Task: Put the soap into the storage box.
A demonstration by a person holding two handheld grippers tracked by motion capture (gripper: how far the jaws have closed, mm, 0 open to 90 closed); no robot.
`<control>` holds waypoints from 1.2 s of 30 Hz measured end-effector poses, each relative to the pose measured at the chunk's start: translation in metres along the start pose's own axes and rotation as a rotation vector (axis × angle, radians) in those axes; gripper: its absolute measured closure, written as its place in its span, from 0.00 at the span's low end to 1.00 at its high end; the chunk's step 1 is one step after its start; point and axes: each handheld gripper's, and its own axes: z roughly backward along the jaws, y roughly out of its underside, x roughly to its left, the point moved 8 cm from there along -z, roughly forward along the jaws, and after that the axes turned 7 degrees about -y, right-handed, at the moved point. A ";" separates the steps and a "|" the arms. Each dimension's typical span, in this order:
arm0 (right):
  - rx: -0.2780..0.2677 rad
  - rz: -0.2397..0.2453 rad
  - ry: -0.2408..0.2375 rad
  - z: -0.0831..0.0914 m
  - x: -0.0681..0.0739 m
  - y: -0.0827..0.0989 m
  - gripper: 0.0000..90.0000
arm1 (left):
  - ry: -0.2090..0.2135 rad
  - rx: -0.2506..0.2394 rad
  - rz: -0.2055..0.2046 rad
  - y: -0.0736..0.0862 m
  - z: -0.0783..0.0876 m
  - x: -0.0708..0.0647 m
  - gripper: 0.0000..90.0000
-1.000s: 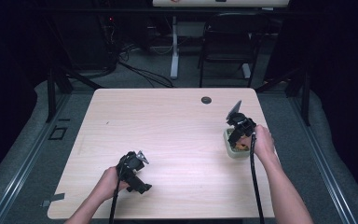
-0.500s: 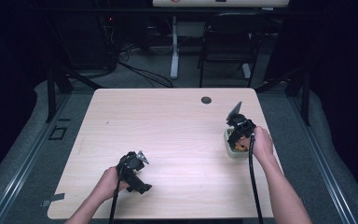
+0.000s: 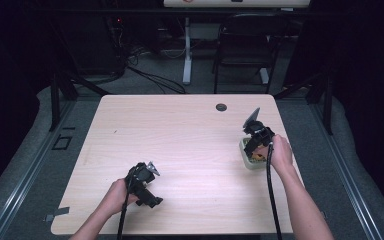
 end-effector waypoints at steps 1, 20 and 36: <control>-0.009 -0.011 0.001 -0.001 0.001 0.000 0.30 | 0.000 0.000 0.000 0.000 0.000 0.000 0.00; -0.058 -0.026 -0.003 0.021 0.002 0.002 0.23 | 0.000 0.000 0.001 0.000 0.000 -0.001 0.00; -0.106 0.030 -0.060 0.044 0.015 0.021 0.08 | -0.001 -0.002 0.002 -0.001 0.000 -0.001 0.00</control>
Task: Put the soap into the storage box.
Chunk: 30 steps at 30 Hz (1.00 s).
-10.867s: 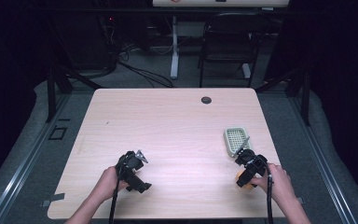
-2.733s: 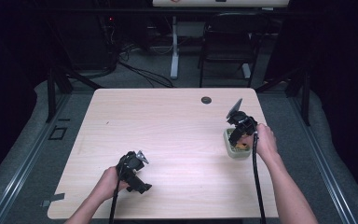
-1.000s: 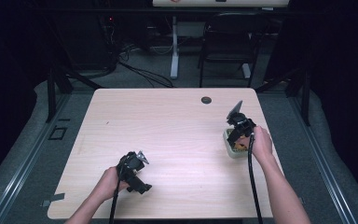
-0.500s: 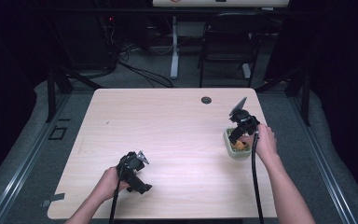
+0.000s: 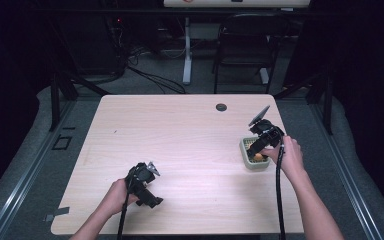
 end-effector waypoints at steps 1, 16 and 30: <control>-0.001 0.005 -0.001 0.003 0.002 0.004 0.07 | 0.000 0.000 0.001 0.000 0.000 0.000 0.00; -0.035 0.053 -0.030 0.020 0.023 0.037 0.03 | 0.000 0.002 0.001 0.000 -0.001 -0.001 0.00; -0.025 0.097 -0.037 0.018 0.034 0.071 0.01 | -0.001 0.005 0.001 0.000 -0.001 0.000 0.00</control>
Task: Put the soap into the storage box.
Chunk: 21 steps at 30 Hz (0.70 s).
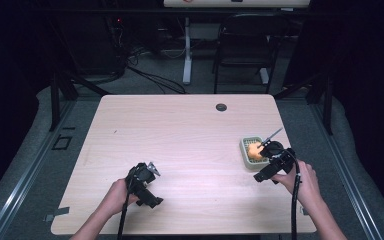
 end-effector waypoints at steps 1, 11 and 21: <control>0.000 -0.005 -0.003 -0.002 0.002 0.005 0.01 | 0.000 0.000 0.000 0.000 0.000 0.000 0.00; 0.019 -0.015 -0.015 -0.012 0.009 0.030 0.00 | -0.001 0.000 -0.002 0.000 0.000 0.000 0.00; 0.030 -0.033 -0.025 -0.022 0.017 0.049 0.00 | 0.001 0.004 -0.005 0.000 0.000 0.000 0.00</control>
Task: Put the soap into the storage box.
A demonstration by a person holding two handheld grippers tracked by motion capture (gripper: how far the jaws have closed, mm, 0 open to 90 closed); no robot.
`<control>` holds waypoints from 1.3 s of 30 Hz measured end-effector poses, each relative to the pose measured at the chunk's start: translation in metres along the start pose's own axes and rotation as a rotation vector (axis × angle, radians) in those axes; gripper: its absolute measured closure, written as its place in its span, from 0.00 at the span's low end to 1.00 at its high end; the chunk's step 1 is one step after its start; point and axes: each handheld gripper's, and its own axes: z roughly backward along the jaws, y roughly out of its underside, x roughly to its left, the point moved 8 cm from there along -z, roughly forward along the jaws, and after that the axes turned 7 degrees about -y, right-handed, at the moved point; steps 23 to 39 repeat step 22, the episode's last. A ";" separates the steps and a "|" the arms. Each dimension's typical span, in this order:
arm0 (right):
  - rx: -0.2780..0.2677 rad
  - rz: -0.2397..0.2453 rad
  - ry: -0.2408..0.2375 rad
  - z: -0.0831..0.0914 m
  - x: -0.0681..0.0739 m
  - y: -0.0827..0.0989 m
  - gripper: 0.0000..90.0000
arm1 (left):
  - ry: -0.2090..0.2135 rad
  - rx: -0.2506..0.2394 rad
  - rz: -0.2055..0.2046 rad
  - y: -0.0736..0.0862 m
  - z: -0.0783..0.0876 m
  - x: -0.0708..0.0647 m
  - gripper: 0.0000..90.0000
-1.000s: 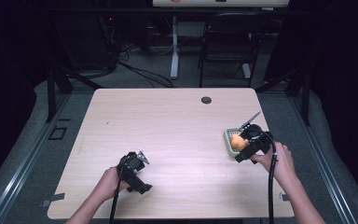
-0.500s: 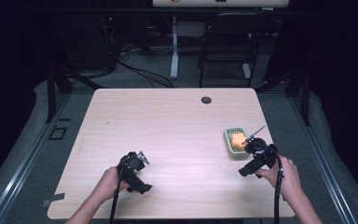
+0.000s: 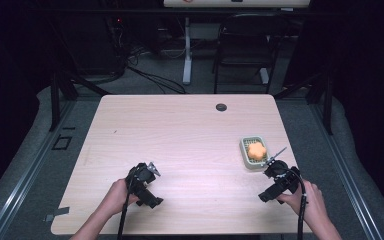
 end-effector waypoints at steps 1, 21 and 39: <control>0.029 0.017 -0.002 -0.002 0.000 0.006 0.00 | -0.001 -0.001 -0.001 0.000 0.000 0.000 0.00; 0.095 -0.004 0.001 -0.028 0.004 0.033 0.01 | 0.004 0.002 -0.010 -0.001 -0.001 -0.001 0.00; 0.121 0.006 0.004 -0.027 0.001 0.034 0.01 | 0.004 0.004 -0.012 -0.001 -0.001 -0.001 0.00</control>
